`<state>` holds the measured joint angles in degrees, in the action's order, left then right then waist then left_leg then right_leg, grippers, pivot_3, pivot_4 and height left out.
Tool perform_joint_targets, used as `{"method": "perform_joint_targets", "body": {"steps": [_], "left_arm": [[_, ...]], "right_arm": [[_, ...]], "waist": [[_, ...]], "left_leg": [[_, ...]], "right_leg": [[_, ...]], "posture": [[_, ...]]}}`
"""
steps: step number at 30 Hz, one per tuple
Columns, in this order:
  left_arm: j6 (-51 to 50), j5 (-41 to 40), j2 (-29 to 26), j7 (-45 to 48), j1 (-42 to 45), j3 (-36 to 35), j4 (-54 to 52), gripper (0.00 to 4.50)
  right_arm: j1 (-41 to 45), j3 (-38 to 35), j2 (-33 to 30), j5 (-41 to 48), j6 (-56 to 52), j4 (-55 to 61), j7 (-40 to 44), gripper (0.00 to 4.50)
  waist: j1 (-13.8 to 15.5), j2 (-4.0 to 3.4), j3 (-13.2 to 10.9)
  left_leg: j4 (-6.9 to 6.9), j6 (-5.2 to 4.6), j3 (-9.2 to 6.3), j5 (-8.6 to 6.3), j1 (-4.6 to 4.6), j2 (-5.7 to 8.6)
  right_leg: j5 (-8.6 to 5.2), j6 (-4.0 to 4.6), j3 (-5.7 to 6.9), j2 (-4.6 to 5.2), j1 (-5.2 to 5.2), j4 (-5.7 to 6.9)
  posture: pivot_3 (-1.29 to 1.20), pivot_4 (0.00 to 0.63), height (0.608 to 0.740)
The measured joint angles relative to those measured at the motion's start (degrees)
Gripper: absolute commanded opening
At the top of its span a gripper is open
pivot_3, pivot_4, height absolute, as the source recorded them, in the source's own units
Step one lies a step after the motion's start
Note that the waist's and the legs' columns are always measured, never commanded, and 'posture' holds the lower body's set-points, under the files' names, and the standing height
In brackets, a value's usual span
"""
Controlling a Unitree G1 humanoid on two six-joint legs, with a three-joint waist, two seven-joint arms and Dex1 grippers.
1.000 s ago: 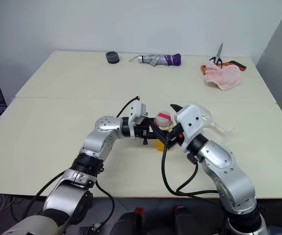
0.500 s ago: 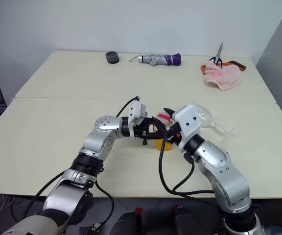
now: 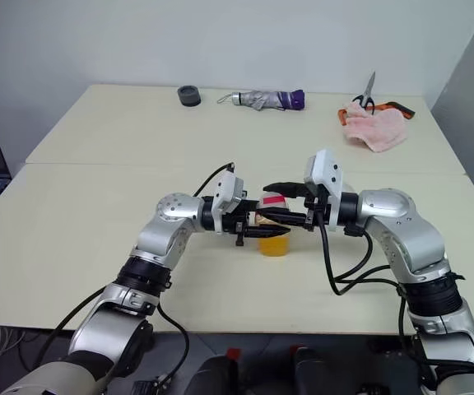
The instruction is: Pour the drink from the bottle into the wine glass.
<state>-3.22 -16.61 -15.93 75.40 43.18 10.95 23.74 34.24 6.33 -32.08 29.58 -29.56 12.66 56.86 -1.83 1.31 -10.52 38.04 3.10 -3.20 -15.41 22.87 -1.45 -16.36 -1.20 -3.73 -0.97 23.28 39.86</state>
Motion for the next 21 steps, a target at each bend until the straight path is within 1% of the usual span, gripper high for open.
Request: {"method": "perform_joint_targets", "body": {"steps": [2,4,6,8,10,12,17,21], "left_arm": [[-0.15,0.01,-0.19,-0.9,0.0,-0.13,-0.02,1.81],[-0.2,0.06,-0.14,-1.48,0.0,-0.18,-0.01,1.81],[-0.19,0.14,-0.08,-2.26,0.07,-0.19,0.14,1.81],[-0.19,0.17,-0.04,-2.63,0.31,-0.26,0.63,1.81],[-0.43,0.18,0.39,-3.62,0.67,-0.35,1.36,1.81],[-0.55,0.18,0.63,-4.02,1.08,-0.34,1.74,1.81],[-0.06,0.94,0.69,-3.94,2.41,-0.32,3.69,1.81],[0.46,1.12,1.04,-3.49,2.96,-0.32,4.68,1.81]], "right_arm": [[-2.19,-1.49,0.21,0.5,-0.18,1.27,-2.0,3.59],[-5.22,-4.13,1.38,0.64,-0.9,5.2,-6.76,4.28],[-9.15,-6.44,2.84,0.73,-2.38,12.62,-13.08,4.29],[-12.63,-7.05,5.25,0.53,-4.75,19.36,-19.81,4.29],[-15.81,-6.93,9.13,-0.29,-7.47,24.42,-27.13,4.29],[-18.3,-5.05,12.2,-1.6,-10.56,28.1,-33.86,4.29],[-19.08,2.73,16.52,-8.01,-12.76,31.27,-43.49,4.29],[-18.34,4.31,16.96,-12.8,-12.16,29.49,-46.48,4.29]], "waist": [[0.02,0.0,0.0],[0.04,0.0,0.0],[0.08,0.0,0.0],[0.07,0.0,0.0],[0.0,0.0,0.0],[-0.08,0.0,0.0],[-0.12,0.0,0.0],[-0.04,0.0,0.0]], "left_leg": [[0.01,0.0,0.0,0.0,0.02,0.0],[0.03,0.0,0.0,0.0,0.03,0.0],[0.01,0.01,-0.04,0.0,0.04,-0.01],[0.0,0.01,-0.03,0.0,0.03,0.0],[0.03,0.02,-0.02,0.01,0.01,0.0],[0.04,0.02,0.01,0.01,-0.02,0.01],[0.03,0.03,0.01,0.02,-0.04,0.0],[0.04,0.03,0.03,0.01,-0.01,0.03]], "right_leg": [[0.0,0.0,-0.01,0.05,0.0,0.01],[0.0,-0.01,-0.02,0.06,0.01,0.02],[0.0,-0.01,-0.01,0.05,0.01,0.01],[0.0,-0.01,-0.02,0.04,0.01,0.02],[-0.01,-0.01,-0.04,0.02,0.01,0.06],[-0.01,-0.02,-0.06,-0.01,0.02,0.08],[-0.01,-0.02,-0.06,-0.07,0.02,0.08],[-0.01,-0.02,-0.06,-0.03,0.02,0.04]], "posture": [[0.0,0.15,0.74],[0.0,0.15,0.74],[0.0,0.15,0.74],[0.0,0.15,0.74],[0.0,0.15,0.74],[0.0,0.15,0.74],[0.0,0.15,0.74],[0.0,0.15,0.74]]}}
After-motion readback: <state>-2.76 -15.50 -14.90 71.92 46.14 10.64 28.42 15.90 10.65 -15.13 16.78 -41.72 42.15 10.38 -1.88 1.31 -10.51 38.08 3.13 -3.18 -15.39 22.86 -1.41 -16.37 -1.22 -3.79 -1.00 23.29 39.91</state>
